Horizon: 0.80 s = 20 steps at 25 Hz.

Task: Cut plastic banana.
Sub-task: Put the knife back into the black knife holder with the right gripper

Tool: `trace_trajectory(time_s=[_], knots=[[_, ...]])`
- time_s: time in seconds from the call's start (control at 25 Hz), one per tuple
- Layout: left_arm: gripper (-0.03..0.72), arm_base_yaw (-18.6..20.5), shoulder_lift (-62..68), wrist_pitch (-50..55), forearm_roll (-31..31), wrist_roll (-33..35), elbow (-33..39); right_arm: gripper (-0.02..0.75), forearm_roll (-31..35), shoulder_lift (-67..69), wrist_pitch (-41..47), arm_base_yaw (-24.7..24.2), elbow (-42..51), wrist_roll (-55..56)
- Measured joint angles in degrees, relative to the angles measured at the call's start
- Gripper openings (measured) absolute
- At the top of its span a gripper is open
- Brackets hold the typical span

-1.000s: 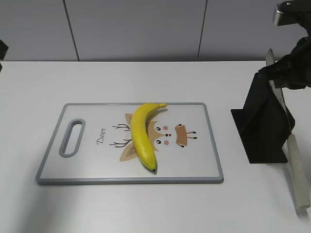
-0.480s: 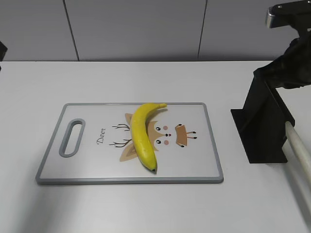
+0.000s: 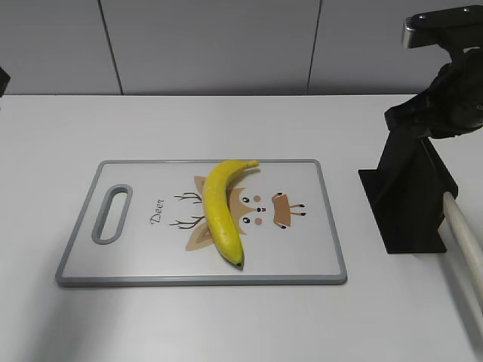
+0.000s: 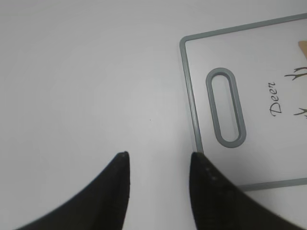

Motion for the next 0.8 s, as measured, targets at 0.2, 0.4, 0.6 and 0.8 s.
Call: trace_trajectory(time_s=[0.2,0.4,0.6,0.8], knots=[[0.409,0.0,0.0,0.1,0.87,0.0,0.0,0.01,1.6,-1.0,2.45,-0.08,-3.27,-0.16],[0.415,0.0,-0.74,0.07,1.1,0.0,0.0,0.234,3.37,-2.93,8.37,-0.08,-6.88,-3.03],[0.52,2.29,-2.23,-0.65,0.97,0.0,0.0,0.502,4.89,-3.21,17.53,-0.08,-11.9,-4.67],[0.606,8.76,-2.71,1.31,0.56,1.24,0.0,0.577,5.36,-3.31,26.96,-0.26,-16.58,-7.32]])
